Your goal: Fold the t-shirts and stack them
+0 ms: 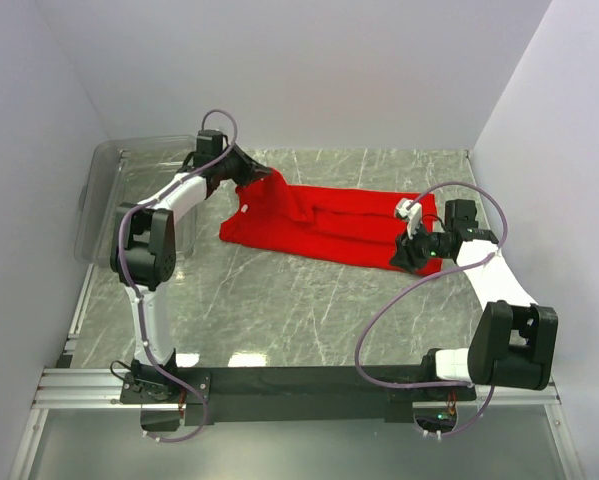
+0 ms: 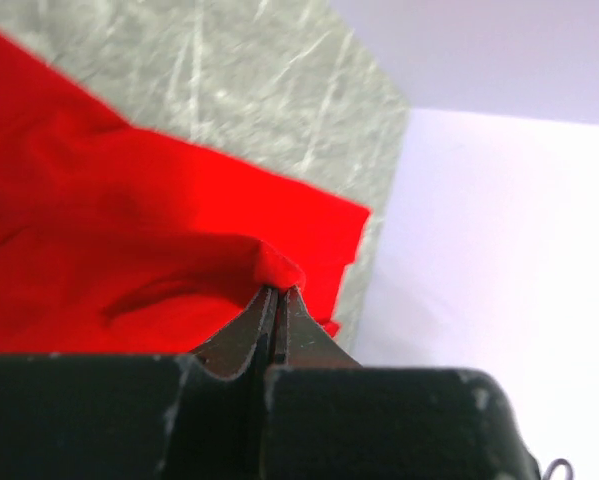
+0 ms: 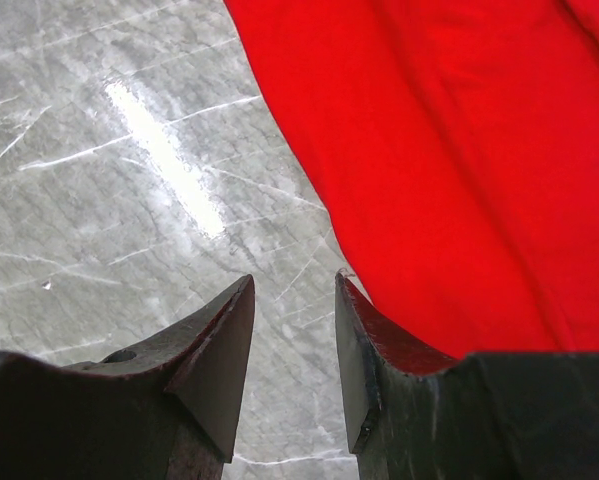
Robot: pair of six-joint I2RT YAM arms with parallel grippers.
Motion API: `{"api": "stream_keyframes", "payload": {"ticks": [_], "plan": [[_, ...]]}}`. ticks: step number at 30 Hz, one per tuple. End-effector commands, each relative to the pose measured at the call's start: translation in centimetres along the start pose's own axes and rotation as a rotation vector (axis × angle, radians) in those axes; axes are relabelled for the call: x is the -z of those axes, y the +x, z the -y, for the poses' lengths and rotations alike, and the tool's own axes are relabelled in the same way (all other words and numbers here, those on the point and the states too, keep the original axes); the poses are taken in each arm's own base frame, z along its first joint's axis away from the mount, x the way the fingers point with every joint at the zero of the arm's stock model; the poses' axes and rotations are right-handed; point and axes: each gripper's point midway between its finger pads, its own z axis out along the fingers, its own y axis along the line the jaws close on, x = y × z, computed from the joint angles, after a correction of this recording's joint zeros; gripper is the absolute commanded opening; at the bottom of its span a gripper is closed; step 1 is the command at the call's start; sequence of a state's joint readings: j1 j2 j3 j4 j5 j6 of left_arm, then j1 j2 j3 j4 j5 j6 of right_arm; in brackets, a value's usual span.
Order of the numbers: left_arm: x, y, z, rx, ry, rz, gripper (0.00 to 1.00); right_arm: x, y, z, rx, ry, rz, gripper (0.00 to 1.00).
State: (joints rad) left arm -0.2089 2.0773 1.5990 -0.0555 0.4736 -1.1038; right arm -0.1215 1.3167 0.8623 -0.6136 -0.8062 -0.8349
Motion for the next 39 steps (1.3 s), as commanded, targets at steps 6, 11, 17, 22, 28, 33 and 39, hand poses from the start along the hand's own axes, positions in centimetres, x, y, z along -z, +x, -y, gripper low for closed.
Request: {"api": "stream_keyframes", "payload": {"ticks": [6,11,17,22,28,33,39], "plan": [[-0.8,-1.9,4.3,0.024,0.153,0.033,0.01,0.5,-1.2,0.2,0.034,0.012,0.038,0.45],[-1.7,-1.5,3.5,0.039,0.151,0.002,0.01,0.5,-1.1,0.2,0.033,0.011,0.039,0.45],[-1.9,-1.5,3.3,0.045,0.150,0.000,0.01,0.4,-1.0,0.0,0.036,0.007,0.037,0.45],[-2.1,-1.7,4.2,0.049,0.182,-0.009,0.37,0.4,-0.9,0.0,0.034,0.005,0.036,0.45],[-0.3,-4.8,6.0,-0.057,0.142,0.125,0.62,0.5,-1.0,-0.1,0.047,0.002,0.037,0.44],[3.3,-6.5,7.5,-0.258,0.067,0.239,0.62,0.5,-1.5,0.0,0.081,-0.013,0.035,0.44],[10.5,-4.9,6.7,-0.481,-0.031,0.338,0.67,-1.7,-5.4,0.1,0.217,-0.044,0.010,0.47]]}}
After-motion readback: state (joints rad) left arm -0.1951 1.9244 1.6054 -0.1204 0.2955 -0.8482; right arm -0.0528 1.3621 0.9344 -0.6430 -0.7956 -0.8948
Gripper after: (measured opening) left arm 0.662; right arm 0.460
